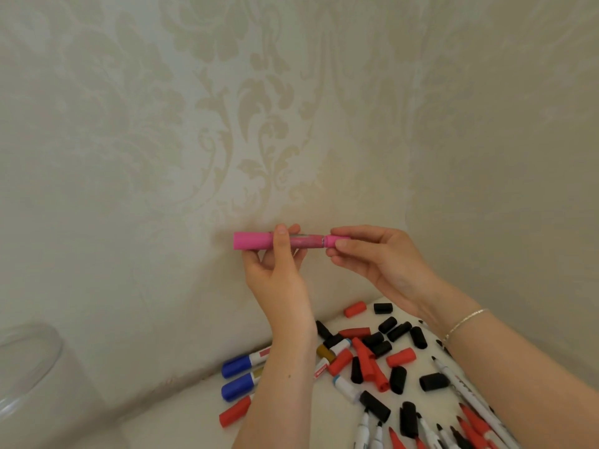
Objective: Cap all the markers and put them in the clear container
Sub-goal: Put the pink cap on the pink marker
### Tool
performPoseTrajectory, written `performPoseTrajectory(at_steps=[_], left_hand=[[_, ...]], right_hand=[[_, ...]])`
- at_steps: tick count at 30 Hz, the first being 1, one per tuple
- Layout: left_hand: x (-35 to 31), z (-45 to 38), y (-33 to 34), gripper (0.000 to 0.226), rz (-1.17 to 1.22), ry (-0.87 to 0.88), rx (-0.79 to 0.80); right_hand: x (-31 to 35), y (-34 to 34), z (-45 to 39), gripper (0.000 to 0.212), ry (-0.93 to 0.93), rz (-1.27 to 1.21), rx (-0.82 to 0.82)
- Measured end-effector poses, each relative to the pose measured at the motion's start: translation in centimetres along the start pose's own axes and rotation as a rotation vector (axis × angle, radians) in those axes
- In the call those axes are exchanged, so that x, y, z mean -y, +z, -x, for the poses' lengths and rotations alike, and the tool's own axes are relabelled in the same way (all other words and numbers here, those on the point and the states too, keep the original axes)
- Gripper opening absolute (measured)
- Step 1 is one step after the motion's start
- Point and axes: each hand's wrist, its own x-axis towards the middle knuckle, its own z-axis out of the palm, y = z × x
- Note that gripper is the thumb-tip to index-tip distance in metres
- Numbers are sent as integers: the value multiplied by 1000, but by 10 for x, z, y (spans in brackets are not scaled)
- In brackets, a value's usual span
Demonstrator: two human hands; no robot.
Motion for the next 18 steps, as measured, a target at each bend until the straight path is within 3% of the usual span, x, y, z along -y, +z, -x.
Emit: performPoseTrajectory(at_steps=[6,18], left_hand=[[-3,3,2,26,30,-26,-10],[-6,2,0,8,132,-124,83]], right_hand=[[9,5,-1,19,-50,113,-18],[15,12,2,15,-117,244,-37]])
